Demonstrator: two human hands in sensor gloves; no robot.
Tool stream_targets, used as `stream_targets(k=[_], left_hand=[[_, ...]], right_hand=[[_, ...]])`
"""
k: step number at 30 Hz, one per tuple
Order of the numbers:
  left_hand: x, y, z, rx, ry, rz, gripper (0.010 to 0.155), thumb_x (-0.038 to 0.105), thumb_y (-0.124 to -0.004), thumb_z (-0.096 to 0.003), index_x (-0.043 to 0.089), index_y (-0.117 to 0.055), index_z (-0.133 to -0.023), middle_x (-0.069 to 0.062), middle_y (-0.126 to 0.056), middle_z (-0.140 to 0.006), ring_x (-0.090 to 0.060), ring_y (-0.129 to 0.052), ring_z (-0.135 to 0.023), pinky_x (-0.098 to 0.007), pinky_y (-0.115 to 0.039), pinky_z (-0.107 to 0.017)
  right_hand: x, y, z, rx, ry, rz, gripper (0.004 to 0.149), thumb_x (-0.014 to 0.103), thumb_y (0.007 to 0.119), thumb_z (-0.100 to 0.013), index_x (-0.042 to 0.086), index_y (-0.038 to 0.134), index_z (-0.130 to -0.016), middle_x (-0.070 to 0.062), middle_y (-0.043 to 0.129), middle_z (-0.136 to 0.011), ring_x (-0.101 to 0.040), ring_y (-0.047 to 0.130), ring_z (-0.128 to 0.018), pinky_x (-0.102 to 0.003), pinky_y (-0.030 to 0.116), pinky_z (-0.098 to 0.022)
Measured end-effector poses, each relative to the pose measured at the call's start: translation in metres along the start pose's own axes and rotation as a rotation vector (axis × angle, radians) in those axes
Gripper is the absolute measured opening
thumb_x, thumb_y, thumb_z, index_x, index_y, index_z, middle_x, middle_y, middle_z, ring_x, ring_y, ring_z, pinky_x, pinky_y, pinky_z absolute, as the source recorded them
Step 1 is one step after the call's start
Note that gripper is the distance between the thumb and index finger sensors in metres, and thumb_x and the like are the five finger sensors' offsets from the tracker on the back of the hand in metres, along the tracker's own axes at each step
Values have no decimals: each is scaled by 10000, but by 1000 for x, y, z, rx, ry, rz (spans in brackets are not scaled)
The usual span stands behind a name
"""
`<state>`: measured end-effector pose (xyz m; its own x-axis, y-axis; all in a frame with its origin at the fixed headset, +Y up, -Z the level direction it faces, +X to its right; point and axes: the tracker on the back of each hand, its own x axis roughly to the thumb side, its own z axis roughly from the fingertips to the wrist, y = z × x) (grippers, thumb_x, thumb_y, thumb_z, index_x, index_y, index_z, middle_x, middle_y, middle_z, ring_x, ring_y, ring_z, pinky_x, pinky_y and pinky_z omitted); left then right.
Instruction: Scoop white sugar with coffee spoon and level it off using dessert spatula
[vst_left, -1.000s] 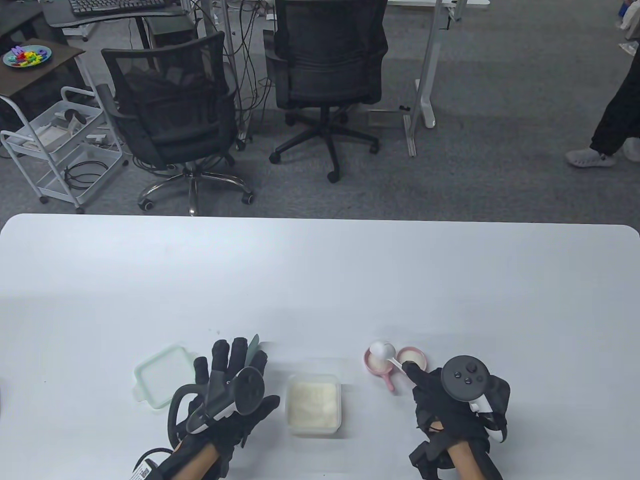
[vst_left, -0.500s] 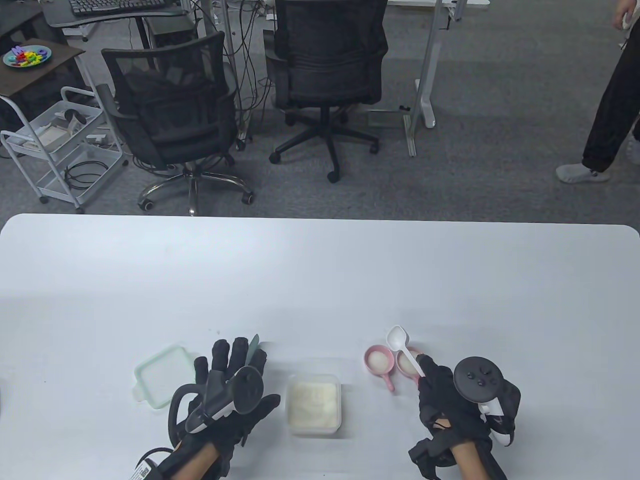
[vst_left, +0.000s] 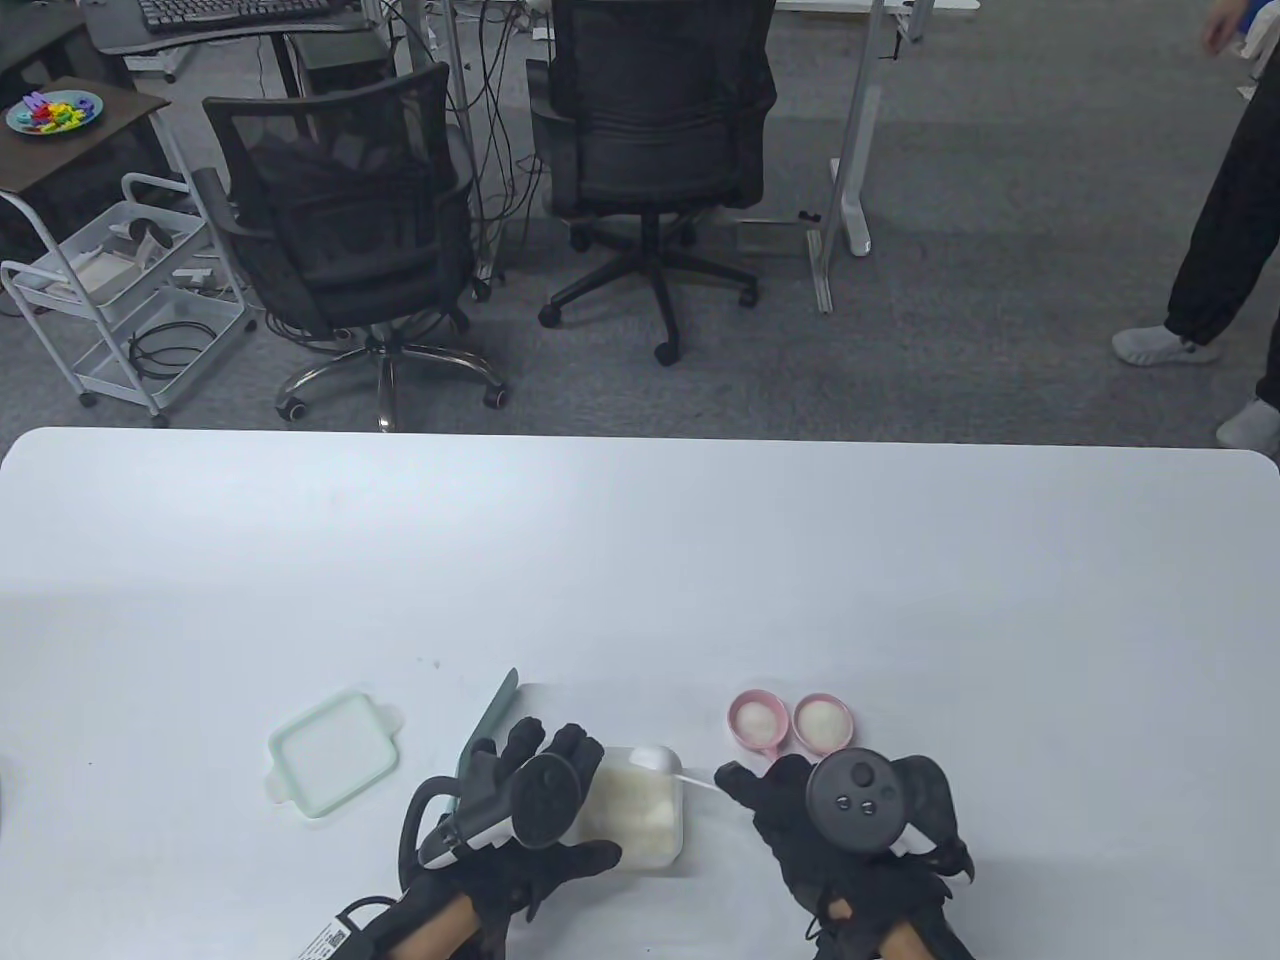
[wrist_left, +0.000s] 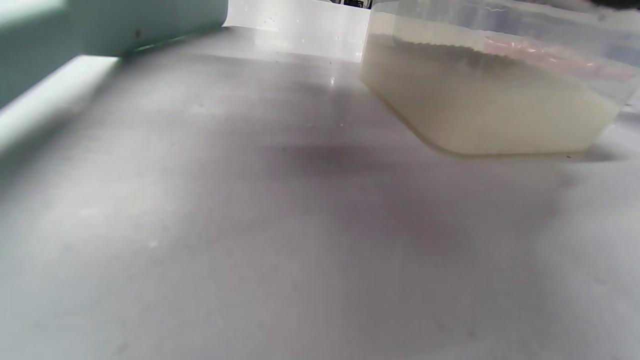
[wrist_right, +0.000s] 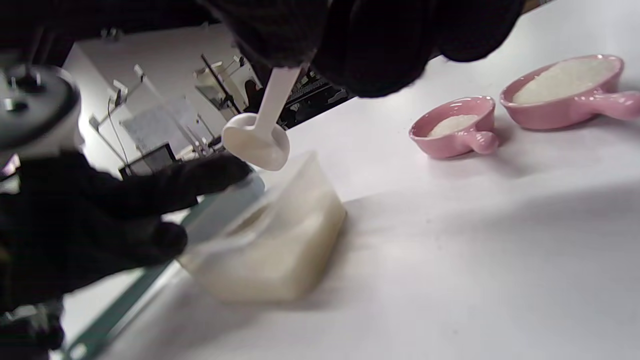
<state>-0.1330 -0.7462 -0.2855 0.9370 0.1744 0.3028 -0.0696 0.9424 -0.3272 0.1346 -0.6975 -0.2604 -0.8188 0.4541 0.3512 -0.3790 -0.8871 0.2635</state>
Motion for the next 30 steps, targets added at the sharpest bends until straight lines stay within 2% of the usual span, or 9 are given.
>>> stream_targets(k=[1,3,5,7,11,17,21,24,30], left_hand=[[0,0,0,-1,1,-1,954,784,-661,-358,393,-258,-1129,118,-265,-1267,-352,-232,-1207,-680,-277,-805],[1,0,0,-7,3,-2,958,782,-662,-357,389,-253,-1129,113,-263,-1266,-356,-238,-1206,-677,-283,-807],[1,0,0,-13,5,-2,953,779,-659,-365,384,-246,-1129,111,-258,-1265,-353,-237,-1205,-670,-284,-810],[1,0,-1,-18,6,-4,954,776,-660,-366,382,-245,-1129,107,-256,-1266,-357,-237,-1203,-671,-287,-807],[1,-1,-1,-21,6,-6,954,772,-653,-372,371,-232,-1127,101,-244,-1262,-357,-233,-1200,-660,-285,-812],[2,-1,-1,-29,4,-6,955,775,-646,-368,379,-219,-1125,94,-237,-1264,-379,-236,-1195,-671,-290,-803],[2,-2,-1,-25,1,-4,955,775,-643,-369,375,-218,-1125,90,-237,-1263,-382,-238,-1194,-669,-293,-803],[2,-2,-1,-24,2,-6,955,775,-642,-369,375,-218,-1125,88,-238,-1262,-383,-238,-1192,-668,-295,-803],[2,-2,0,-23,2,-5,957,779,-640,-362,382,-217,-1124,90,-240,-1264,-394,-241,-1191,-675,-300,-798]], right_hand=[[3,3,0,-2,-2,29,502,149,738,-556,136,677,-1055,-212,745,-907,-349,820,-648,-646,579,-684],[19,15,-2,-28,-13,194,506,149,732,-560,134,660,-1061,-207,739,-912,-350,813,-657,-648,567,-693],[36,28,-3,-62,2,450,503,159,726,-564,163,655,-1062,-186,731,-926,-337,807,-675,-646,551,-714],[47,37,-3,-68,-9,580,504,172,720,-562,180,651,-1061,-164,734,-931,-323,810,-683,-639,548,-727],[56,40,-3,-61,-31,607,495,178,734,-544,119,698,-1034,-164,791,-889,-316,850,-636,-630,594,-703],[29,25,-6,11,-4,262,494,200,705,-555,41,701,-1022,-148,857,-800,-295,884,-552,-612,639,-667],[-15,11,-10,100,26,-209,492,201,693,-564,9,700,-1016,-155,883,-750,-285,896,-497,-600,667,-636],[-41,7,-10,115,61,-474,494,194,686,-570,-18,691,-1017,-169,883,-736,-286,896,-479,-602,673,-620],[-58,4,-10,123,74,-640,496,199,682,-572,-16,687,-1019,-166,882,-736,-278,897,-477,-596,678,-616]])
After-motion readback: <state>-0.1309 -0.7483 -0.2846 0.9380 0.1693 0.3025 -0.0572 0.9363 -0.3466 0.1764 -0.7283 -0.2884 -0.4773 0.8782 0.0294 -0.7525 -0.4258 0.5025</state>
